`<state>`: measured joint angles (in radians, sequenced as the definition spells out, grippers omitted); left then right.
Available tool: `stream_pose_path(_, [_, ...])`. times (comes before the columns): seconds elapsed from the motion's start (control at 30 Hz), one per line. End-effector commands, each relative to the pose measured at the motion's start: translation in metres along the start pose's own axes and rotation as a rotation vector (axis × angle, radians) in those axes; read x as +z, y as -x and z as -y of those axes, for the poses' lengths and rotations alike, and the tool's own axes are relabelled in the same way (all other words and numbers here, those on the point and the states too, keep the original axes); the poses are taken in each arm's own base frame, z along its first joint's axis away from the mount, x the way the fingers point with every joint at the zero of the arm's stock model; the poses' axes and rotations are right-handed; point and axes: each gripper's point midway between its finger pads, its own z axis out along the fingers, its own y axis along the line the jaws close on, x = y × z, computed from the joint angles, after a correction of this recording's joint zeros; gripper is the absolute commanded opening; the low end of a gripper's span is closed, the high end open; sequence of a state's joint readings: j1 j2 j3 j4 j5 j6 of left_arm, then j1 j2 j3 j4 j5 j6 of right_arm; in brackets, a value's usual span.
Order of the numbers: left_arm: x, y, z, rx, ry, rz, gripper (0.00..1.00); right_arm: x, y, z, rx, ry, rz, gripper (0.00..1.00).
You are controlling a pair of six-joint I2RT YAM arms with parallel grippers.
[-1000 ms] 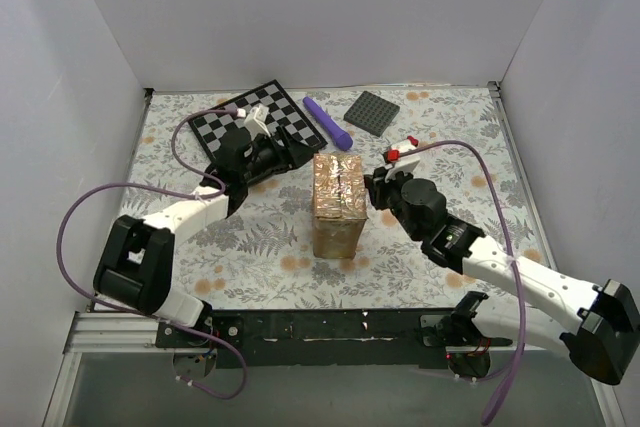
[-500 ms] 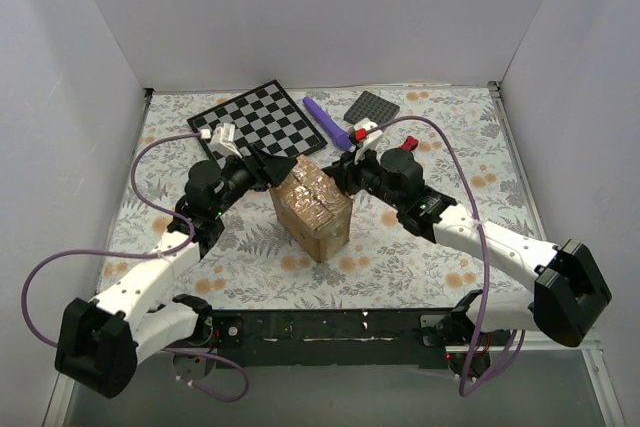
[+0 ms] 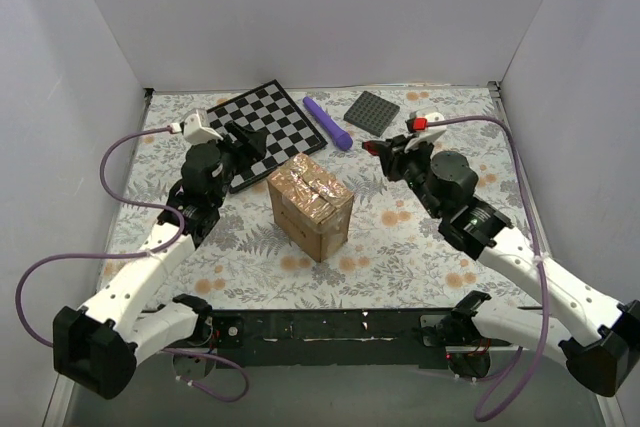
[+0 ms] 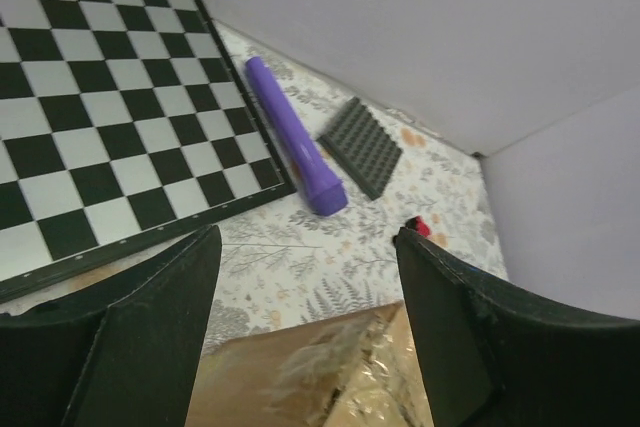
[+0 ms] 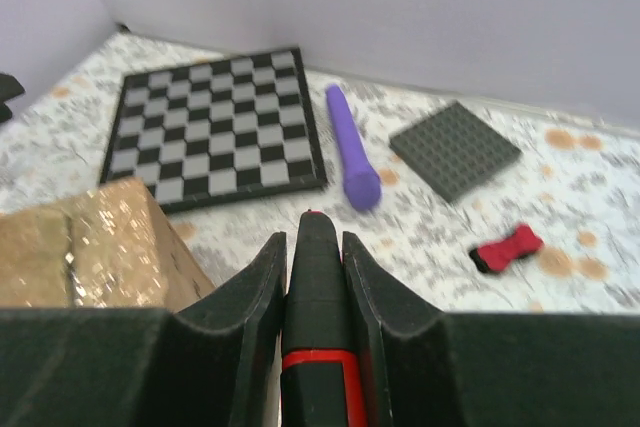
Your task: Unpack the express box
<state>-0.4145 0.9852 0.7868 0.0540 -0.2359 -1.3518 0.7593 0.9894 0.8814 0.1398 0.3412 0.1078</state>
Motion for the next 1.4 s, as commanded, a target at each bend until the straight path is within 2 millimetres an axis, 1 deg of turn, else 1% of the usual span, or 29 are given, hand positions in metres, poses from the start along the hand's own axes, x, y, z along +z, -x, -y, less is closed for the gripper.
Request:
stream_pose_path(0.0, [0.017, -0.019, -0.036, 0.083, 0.163, -0.058, 0.71, -0.03, -0.045, 0.029, -0.064, -0.124, -0.211, 0.01])
stream_pose_path(0.03, [0.02, -0.024, -0.039, 0.081, 0.166, -0.076, 0.71, -0.039, -0.069, 0.029, -0.081, -0.111, -0.291, 0.01])
stream_pose_path(0.07, [0.024, -0.03, -0.042, 0.075, 0.168, -0.102, 0.71, -0.045, -0.075, 0.027, -0.076, -0.097, -0.311, 0.01])
stream_pose_path(0.1, [0.029, -0.045, -0.044, 0.067, 0.16, -0.159, 0.7, -0.049, -0.084, 0.02, -0.067, -0.071, -0.336, 0.01])
stream_pose_path(0.17, [0.035, -0.058, -0.044, 0.064, 0.143, -0.214, 0.69, -0.061, -0.106, 0.006, -0.055, 0.009, -0.403, 0.01])
stream_pose_path(0.2, [0.037, -0.065, -0.039, 0.06, 0.114, -0.246, 0.68, -0.065, -0.113, -0.003, -0.053, 0.047, -0.422, 0.01])
stream_pose_path(0.23, [0.04, -0.073, -0.041, 0.058, 0.113, -0.275, 0.67, -0.069, -0.119, -0.014, -0.041, 0.105, -0.443, 0.01])
stream_pose_path(0.33, [0.041, -0.083, -0.038, 0.054, 0.084, -0.317, 0.64, -0.08, -0.132, -0.038, -0.033, 0.215, -0.491, 0.01])
stream_pose_path(0.43, [0.035, -0.09, -0.037, 0.05, 0.055, -0.337, 0.63, -0.084, -0.141, -0.055, -0.035, 0.272, -0.522, 0.01])
stream_pose_path(0.47, [0.028, -0.095, -0.039, 0.048, 0.045, -0.351, 0.63, -0.085, -0.145, -0.06, -0.029, 0.283, -0.538, 0.01])
stream_pose_path(0.5, [0.03, -0.089, -0.033, 0.041, 0.012, -0.315, 0.63, -0.084, -0.145, -0.065, -0.02, 0.3, -0.53, 0.01])
stream_pose_path(0.53, [0.026, -0.091, -0.027, 0.032, -0.028, -0.329, 0.62, -0.084, -0.147, -0.07, -0.003, 0.316, -0.533, 0.01])
stream_pose_path(0.57, [0.021, -0.091, -0.019, 0.018, -0.07, -0.337, 0.61, -0.081, -0.149, -0.071, 0.012, 0.311, -0.535, 0.01])
stream_pose_path(0.6, [0.017, -0.095, -0.02, 0.013, -0.082, -0.344, 0.61, -0.078, -0.147, -0.072, 0.027, 0.303, -0.523, 0.01])
stream_pose_path(0.67, [0.011, -0.101, -0.016, -0.005, -0.109, -0.371, 0.6, -0.069, -0.147, -0.064, 0.028, 0.238, -0.509, 0.01])
stream_pose_path(0.73, [0.002, -0.107, -0.017, -0.018, -0.126, -0.392, 0.59, -0.061, -0.142, -0.057, 0.032, 0.174, -0.484, 0.01])
stream_pose_path(0.77, [-0.001, -0.109, -0.017, -0.029, -0.133, -0.401, 0.59, -0.059, -0.144, -0.055, 0.029, 0.159, -0.485, 0.01])
stream_pose_path(0.8, [-0.006, -0.108, -0.014, -0.042, -0.146, -0.399, 0.59, -0.056, -0.141, -0.054, 0.027, 0.148, -0.473, 0.01])
stream_pose_path(0.83, [-0.01, -0.114, -0.02, -0.047, -0.137, -0.41, 0.58, -0.053, -0.14, -0.052, 0.025, 0.135, -0.466, 0.01])
stream_pose_path(0.9, [-0.016, -0.118, -0.023, -0.071, -0.13, -0.419, 0.58, -0.049, -0.138, -0.052, 0.018, 0.121, -0.456, 0.01])
stream_pose_path(1.0, [-0.026, -0.121, -0.027, -0.08, -0.133, -0.425, 0.57, -0.042, -0.136, -0.045, 0.001, 0.077, -0.439, 0.01])
stream_pose_path(1.1, [-0.033, -0.117, -0.031, -0.081, -0.111, -0.408, 0.58, -0.036, -0.134, -0.038, -0.012, 0.048, -0.421, 0.01])
stream_pose_path(1.17, [-0.032, -0.107, -0.039, -0.067, -0.041, -0.376, 0.64, -0.033, -0.136, -0.035, -0.024, 0.04, -0.425, 0.01])
stream_pose_path(1.2, [-0.031, -0.101, -0.042, -0.06, -0.005, -0.361, 0.66, -0.032, -0.132, -0.035, -0.027, 0.037, -0.421, 0.01])
stream_pose_path(1.23, [-0.026, -0.088, -0.053, -0.043, 0.073, -0.3, 0.69, -0.032, -0.13, -0.033, -0.032, 0.026, -0.415, 0.01])
stream_pose_path(1.27, [-0.025, -0.073, -0.051, -0.037, 0.106, -0.268, 0.73, -0.033, -0.128, -0.031, -0.037, 0.021, -0.414, 0.01])
stream_pose_path(1.3, [-0.023, -0.063, -0.053, -0.033, 0.133, -0.237, 0.75, -0.034, -0.126, -0.029, -0.041, 0.013, -0.413, 0.01])
stream_pose_path(1.33, [-0.021, -0.049, -0.059, -0.028, 0.184, -0.177, 0.76, -0.035, -0.122, -0.024, -0.046, -0.011, -0.402, 0.01])
stream_pose_path(1.37, [-0.022, -0.038, -0.059, -0.046, 0.208, -0.15, 0.81, -0.037, -0.12, -0.02, -0.052, -0.031, -0.4, 0.01])
